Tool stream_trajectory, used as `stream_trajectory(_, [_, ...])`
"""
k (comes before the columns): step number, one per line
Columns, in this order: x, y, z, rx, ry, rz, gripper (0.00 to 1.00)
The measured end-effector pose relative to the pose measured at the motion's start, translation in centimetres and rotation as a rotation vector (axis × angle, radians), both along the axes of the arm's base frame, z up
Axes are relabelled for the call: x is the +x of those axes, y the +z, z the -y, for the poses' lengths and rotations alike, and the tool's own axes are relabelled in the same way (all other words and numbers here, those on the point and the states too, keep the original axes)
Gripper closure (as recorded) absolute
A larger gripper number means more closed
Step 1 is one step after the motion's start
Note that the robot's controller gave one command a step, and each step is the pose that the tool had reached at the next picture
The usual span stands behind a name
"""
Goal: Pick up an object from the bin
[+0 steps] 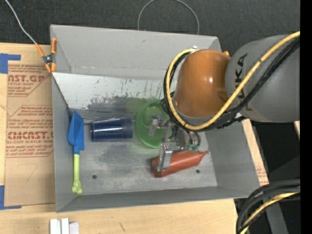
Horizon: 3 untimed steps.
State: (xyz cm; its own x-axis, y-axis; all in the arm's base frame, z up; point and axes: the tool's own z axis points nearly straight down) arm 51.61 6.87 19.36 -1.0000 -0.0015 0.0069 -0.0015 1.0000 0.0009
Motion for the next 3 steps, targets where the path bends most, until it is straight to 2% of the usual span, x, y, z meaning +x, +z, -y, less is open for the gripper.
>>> stream_trajectory(1, [0.2,0.4,0.0,0.001,-0.001,0.008,0.00])
stream_trajectory(2, [-1.0,-7.8,4.1,0.001,-0.110,0.006,0.00])
stream_trajectory(3, [0.2,-11.5,5.8,0.000,-0.049,0.007,0.00])
